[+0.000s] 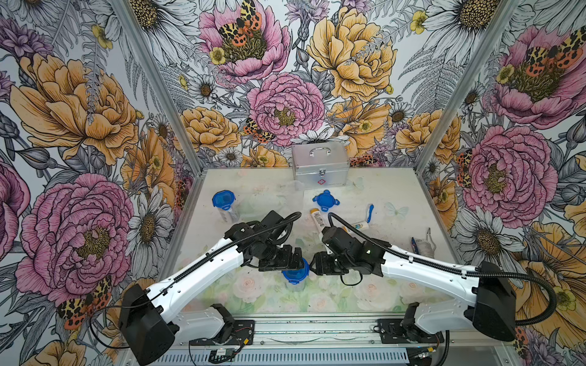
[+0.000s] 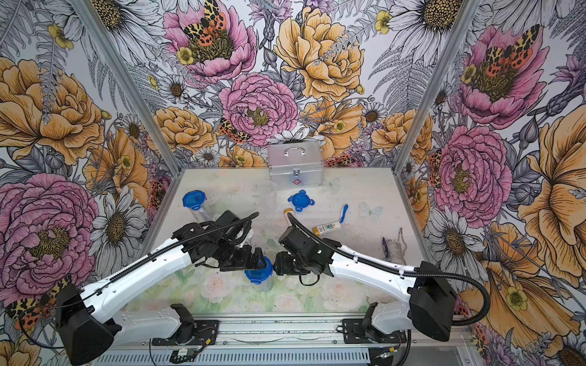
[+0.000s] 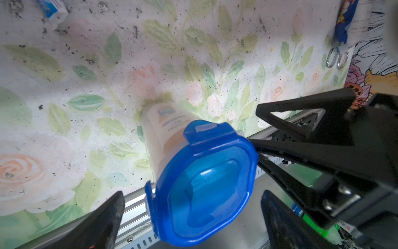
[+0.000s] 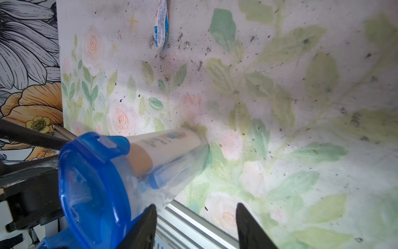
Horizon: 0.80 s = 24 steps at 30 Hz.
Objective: Pack away toiletry kits
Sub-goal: Close the fastener on the container, then pick up the container from the center of the board.
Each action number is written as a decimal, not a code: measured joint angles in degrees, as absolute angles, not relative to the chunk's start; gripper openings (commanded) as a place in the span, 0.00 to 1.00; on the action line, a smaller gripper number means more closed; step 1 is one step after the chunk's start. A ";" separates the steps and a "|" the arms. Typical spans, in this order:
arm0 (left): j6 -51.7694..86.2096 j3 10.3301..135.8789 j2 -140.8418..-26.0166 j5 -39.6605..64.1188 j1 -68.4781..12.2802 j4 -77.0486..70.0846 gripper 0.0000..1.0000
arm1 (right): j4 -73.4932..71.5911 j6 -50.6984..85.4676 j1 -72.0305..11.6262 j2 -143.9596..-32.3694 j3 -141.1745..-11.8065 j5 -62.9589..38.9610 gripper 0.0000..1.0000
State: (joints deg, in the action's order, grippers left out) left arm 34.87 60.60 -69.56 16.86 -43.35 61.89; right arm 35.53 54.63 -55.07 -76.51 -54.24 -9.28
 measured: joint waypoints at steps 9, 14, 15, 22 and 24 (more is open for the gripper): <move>38.30 68.60 -73.54 6.37 -51.92 67.96 0.99 | 39.66 54.81 -53.04 -72.34 -52.75 -7.29 0.93; 40.71 71.70 -77.56 1.13 -55.20 70.00 0.99 | 41.87 54.08 -50.41 -69.89 -52.62 -6.26 0.98; 41.19 71.96 -78.24 0.23 -55.57 70.39 0.99 | 42.30 53.87 -49.74 -69.38 -52.60 -6.09 0.99; 43.77 73.36 -82.76 -3.55 -57.84 71.88 0.99 | 44.86 52.75 -45.71 -65.65 -50.65 -5.82 1.00; 44.05 74.17 -84.27 -4.10 -58.43 71.92 0.99 | 45.43 52.42 -44.49 -64.93 -49.95 -5.82 1.00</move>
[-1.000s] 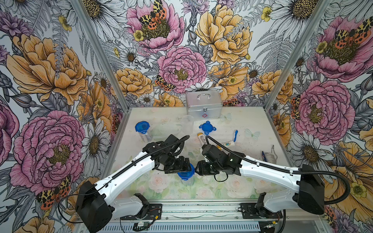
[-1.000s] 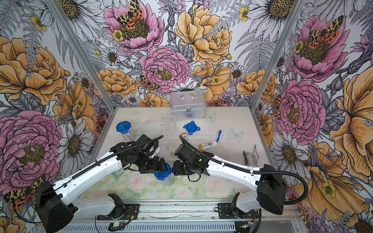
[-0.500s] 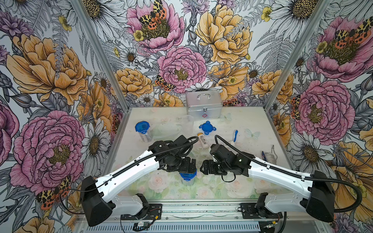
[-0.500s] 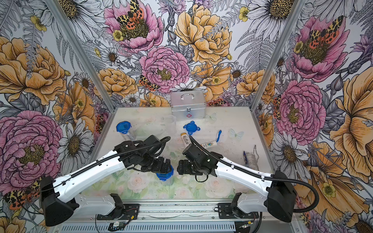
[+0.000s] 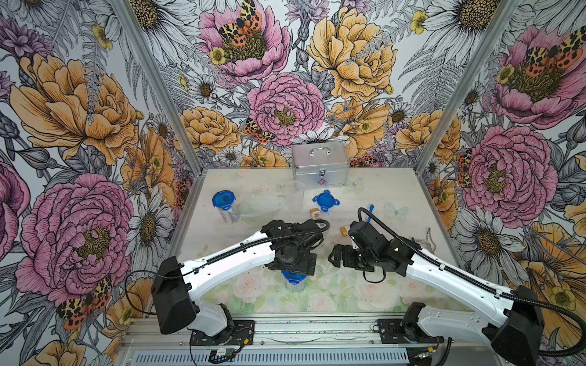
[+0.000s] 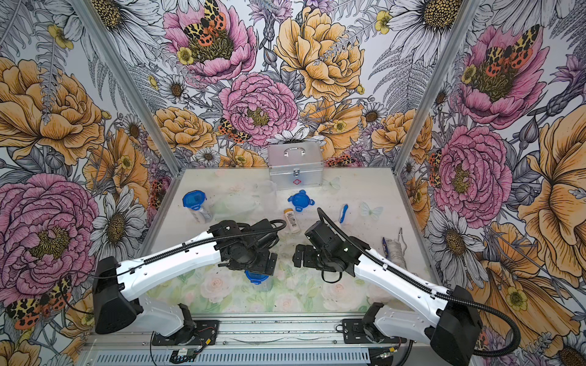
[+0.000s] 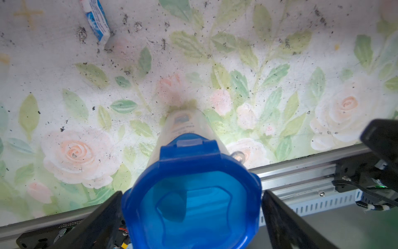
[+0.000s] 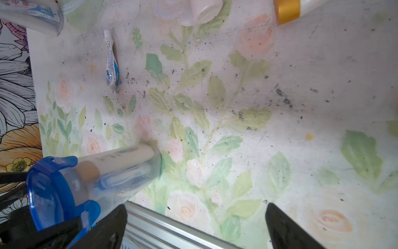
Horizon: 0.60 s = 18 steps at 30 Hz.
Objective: Pack away toiletry kits
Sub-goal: Pick up the container from the center of the board.
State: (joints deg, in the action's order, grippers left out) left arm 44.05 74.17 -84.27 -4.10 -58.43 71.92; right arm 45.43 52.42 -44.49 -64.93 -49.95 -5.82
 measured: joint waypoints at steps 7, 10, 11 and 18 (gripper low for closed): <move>44.99 74.39 -86.37 -5.87 -59.51 72.25 0.94 | 47.20 51.22 -41.71 -62.96 -48.88 -5.85 0.99; 45.21 74.61 -86.61 -6.11 -59.51 72.29 0.85 | 47.57 50.50 -40.73 -62.59 -48.88 -5.85 0.99; 44.95 74.65 -86.63 -6.20 -59.51 72.29 0.83 | 47.64 50.24 -40.38 -62.59 -48.88 -5.85 0.99; 45.10 74.65 -86.54 -6.26 -59.24 72.42 0.74 | 49.19 47.62 -38.09 -63.44 -50.06 -5.85 0.99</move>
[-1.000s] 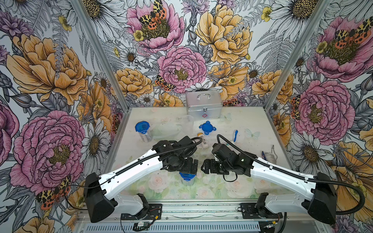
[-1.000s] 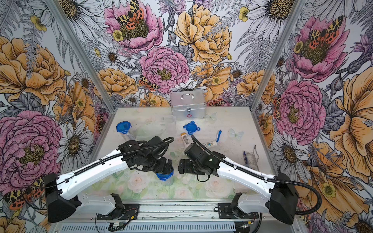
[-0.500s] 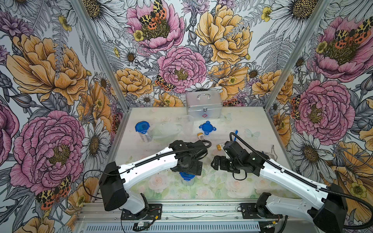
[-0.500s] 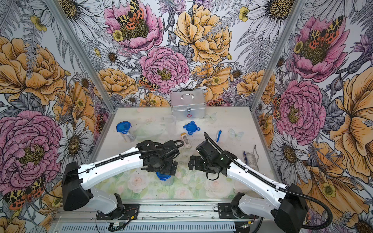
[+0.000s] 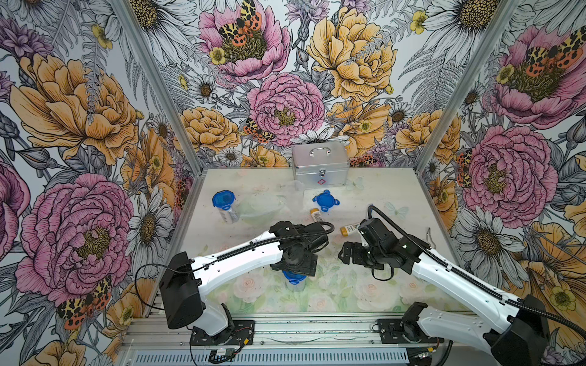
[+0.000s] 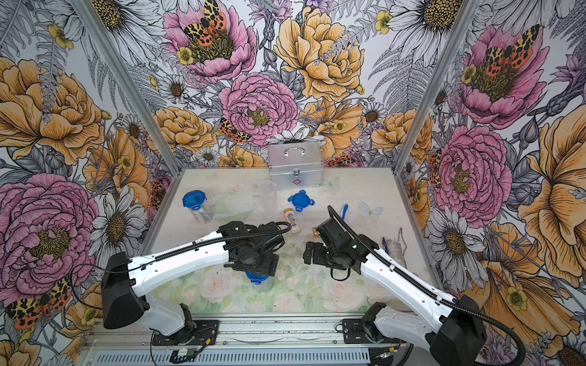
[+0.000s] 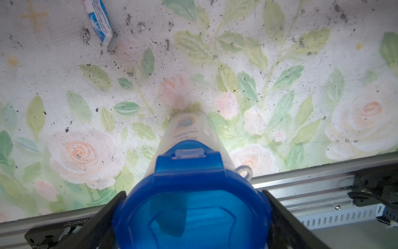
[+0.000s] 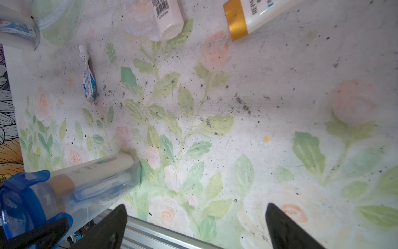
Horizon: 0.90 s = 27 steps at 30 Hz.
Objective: Pack away toiletry kits
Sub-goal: Pick up the container from the center of the board, then place the container at the center of the board.
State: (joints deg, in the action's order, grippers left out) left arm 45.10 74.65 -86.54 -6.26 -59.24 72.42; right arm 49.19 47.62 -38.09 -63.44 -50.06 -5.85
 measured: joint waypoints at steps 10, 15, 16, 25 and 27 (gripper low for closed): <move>40.36 76.12 -82.46 -6.48 -45.08 74.85 0.70 | 50.76 42.46 -37.41 -69.97 -60.55 -5.37 0.99; 33.89 82.39 -83.88 -7.44 -34.09 75.72 0.69 | 51.72 40.27 -37.41 -73.14 -65.19 -4.27 0.99; 32.42 84.23 -84.86 -7.88 -32.03 75.75 0.69 | 52.01 39.81 -37.39 -73.89 -66.11 -4.12 0.99; 22.59 97.71 -99.26 -11.86 -19.33 74.43 0.68 | 52.75 36.93 -36.77 -82.48 -74.83 -4.08 0.99; 21.21 99.13 -101.89 -11.88 -17.85 73.41 0.68 | 52.93 36.10 -36.53 -84.53 -77.12 -4.10 0.99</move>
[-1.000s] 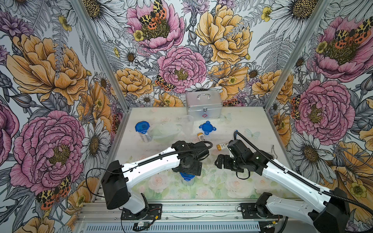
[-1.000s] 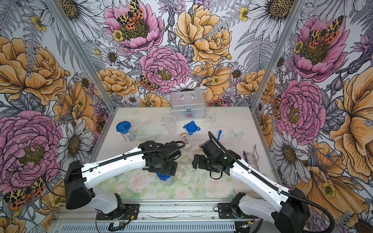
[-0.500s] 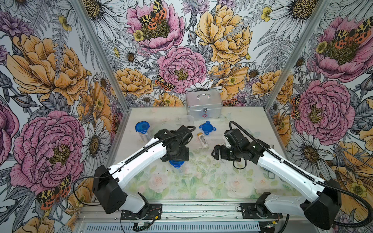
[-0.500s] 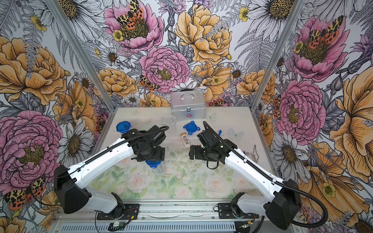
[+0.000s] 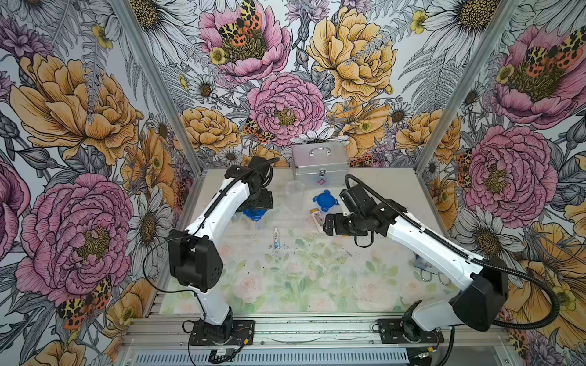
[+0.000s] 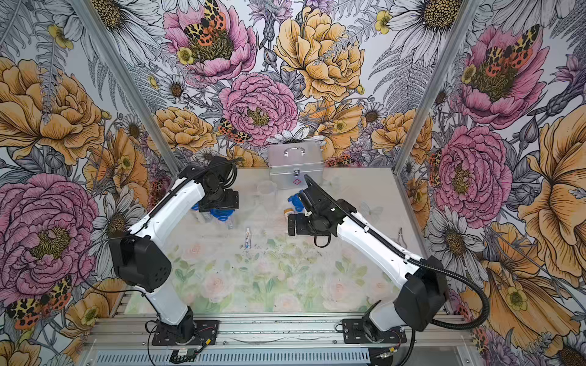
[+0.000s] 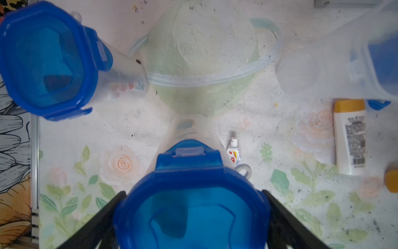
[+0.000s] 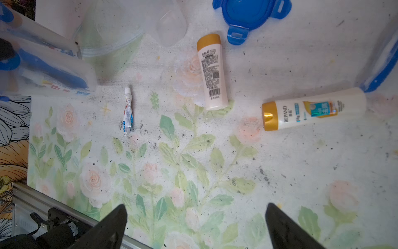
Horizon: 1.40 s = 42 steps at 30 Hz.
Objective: Pack away toiletry kits
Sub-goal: Place the container at the center of the board.
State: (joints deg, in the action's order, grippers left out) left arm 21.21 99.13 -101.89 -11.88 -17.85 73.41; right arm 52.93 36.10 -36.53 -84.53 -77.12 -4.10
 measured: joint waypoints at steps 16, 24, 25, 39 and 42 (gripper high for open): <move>17.58 103.68 -111.53 -8.84 -15.73 68.79 0.93 | 52.99 29.41 -32.84 -104.64 -100.82 -4.69 0.99; 17.43 104.47 -111.39 -8.01 -15.14 68.75 0.98 | 52.97 28.56 -32.47 -114.59 -111.48 -5.89 0.98; 17.43 104.47 -111.31 -7.92 -15.14 68.75 0.99 | 52.97 28.56 -32.23 -115.81 -112.77 -5.96 0.97; 17.56 104.25 -107.39 -7.38 -15.14 68.75 0.99 | 52.90 30.33 -30.17 -132.81 -132.62 -8.99 0.80; 17.58 104.07 -107.04 -7.09 -15.14 68.77 0.99 | 52.99 30.65 -29.95 -135.02 -134.04 -9.63 0.75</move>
State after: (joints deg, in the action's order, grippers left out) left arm 17.58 104.07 -107.04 -7.09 -15.14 68.77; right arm 52.99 30.65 -29.95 -135.02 -134.04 -9.63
